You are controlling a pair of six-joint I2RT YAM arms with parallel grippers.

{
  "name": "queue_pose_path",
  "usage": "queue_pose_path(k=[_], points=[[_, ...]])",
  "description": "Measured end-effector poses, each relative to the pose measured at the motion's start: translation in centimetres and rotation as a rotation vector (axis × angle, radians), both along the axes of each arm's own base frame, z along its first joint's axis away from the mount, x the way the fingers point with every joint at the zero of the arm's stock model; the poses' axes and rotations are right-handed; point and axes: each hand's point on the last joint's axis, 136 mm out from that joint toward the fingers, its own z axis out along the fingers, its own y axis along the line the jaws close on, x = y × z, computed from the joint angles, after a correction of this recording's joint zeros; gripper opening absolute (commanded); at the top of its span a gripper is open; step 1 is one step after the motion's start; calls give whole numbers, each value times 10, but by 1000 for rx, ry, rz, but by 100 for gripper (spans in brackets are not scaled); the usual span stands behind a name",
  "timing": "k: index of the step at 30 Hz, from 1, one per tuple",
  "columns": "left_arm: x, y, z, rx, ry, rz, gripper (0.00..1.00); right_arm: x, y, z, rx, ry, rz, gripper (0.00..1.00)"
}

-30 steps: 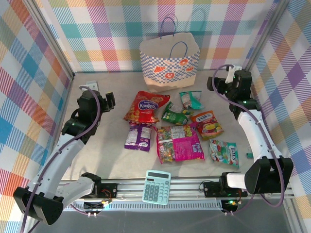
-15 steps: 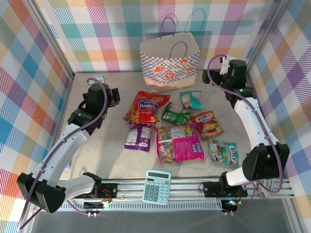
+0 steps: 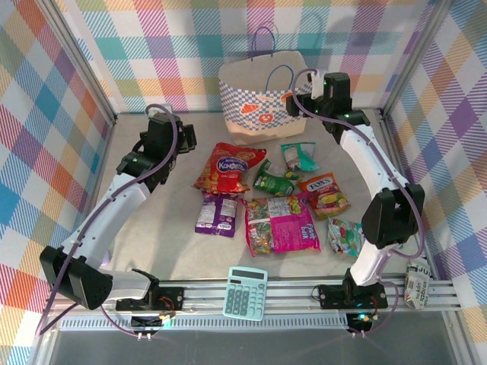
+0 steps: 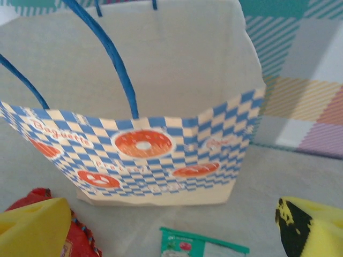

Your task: Place the snacks into the paper bag

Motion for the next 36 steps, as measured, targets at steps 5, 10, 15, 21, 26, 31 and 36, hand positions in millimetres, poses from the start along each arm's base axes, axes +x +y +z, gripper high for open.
queue_pose_path(k=[5, 10, 15, 21, 26, 31, 36], points=[[3, -6, 0, -33, -3, -16, 90, 26, 9, 11, 14, -35, 9, 99], [10, -11, 0, -50, -12, -21, 90, 44, 16, 7, 9, -42, 11, 100], [19, -16, -6, -47, 3, -27, 90, 58, 22, 3, 9, -55, 9, 96], [27, -20, -6, -50, -2, -28, 91, 81, 32, 10, 16, -94, 18, 79], [32, -24, -4, -53, -5, -39, 91, 87, 44, 11, 13, -108, 39, 61], [34, -25, -6, -53, 3, -43, 91, 91, 57, 8, 17, -109, 65, 38], [34, -25, -7, -52, 4, -43, 91, 87, 68, 9, 35, -99, 95, 21]])
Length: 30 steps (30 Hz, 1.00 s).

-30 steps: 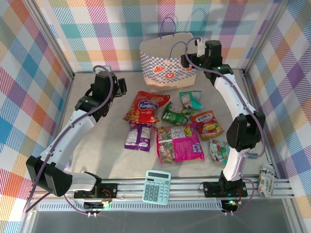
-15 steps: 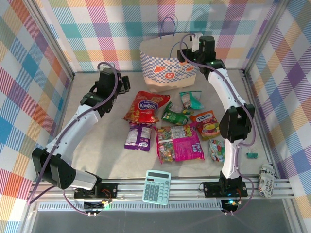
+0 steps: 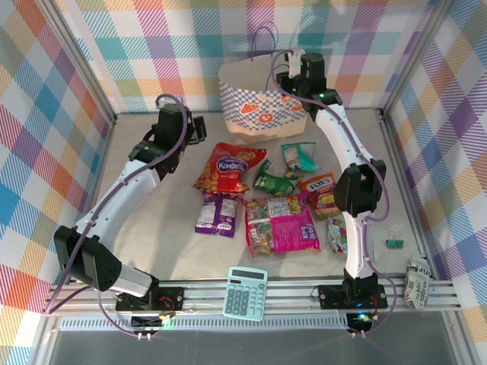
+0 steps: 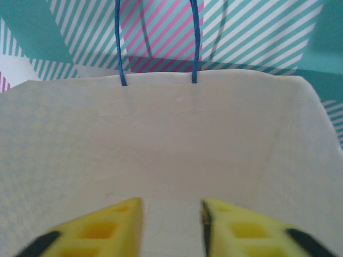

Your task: Place the snacks into the paper bag

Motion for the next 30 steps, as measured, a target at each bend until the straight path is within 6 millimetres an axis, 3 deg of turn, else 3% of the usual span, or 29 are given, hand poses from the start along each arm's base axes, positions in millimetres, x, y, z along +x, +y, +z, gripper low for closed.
queue_pose_path(k=[4, 11, 22, 30], points=[[0, 0, 0, 0, 1, 0, 91, 0, 9, 9, 17, -8, 31, 11], [-4, 4, 5, 2, -11, 11, 91, -2, 29, 9, 67, 9, 86, 11], [-12, 15, 14, 25, -34, 44, 92, -11, 90, -9, 121, 48, 198, 13], [-17, 22, 7, 57, 2, 67, 92, -19, 124, -6, 177, 43, 241, 15]])
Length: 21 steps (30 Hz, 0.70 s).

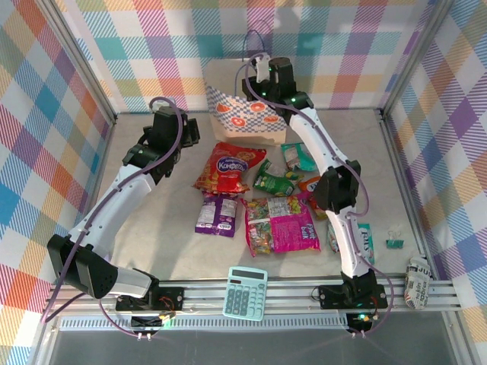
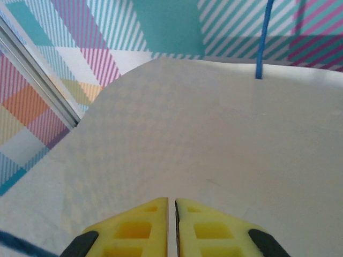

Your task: Place the snacks into the paper bag

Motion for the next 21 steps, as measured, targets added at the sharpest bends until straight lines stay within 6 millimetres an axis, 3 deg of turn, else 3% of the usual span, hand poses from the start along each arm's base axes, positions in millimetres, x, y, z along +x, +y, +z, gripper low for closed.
queue_pose_path(k=[9, 21], points=[[1, 6, -1, 3, 2, 21, 91, -4, 33, 15, 78, -55, 45, 17], [3, 24, -10, -7, 30, 79, 91, -26, 72, 14, 139, -34, 156, 17]])
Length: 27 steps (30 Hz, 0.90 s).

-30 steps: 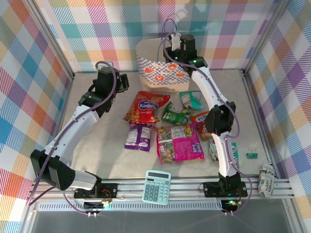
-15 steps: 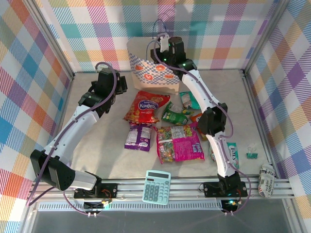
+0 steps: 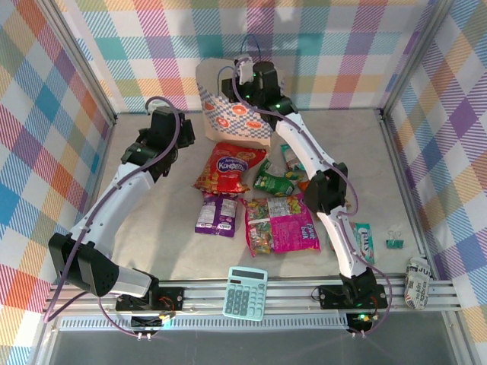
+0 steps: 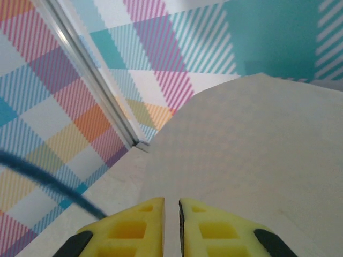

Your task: Place the snacks into the paper bag

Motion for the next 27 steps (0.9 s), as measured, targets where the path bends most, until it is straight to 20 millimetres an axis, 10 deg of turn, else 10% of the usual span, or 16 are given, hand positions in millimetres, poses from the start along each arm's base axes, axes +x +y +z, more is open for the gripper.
queue_pose_path(k=[13, 27], points=[[-9, 15, 0, -38, 7, 56, 91, -51, 48, 1, 23, 19, 238, 20], [13, 6, 16, -99, 25, 30, 89, -41, 34, -18, -47, 47, 199, 26]])
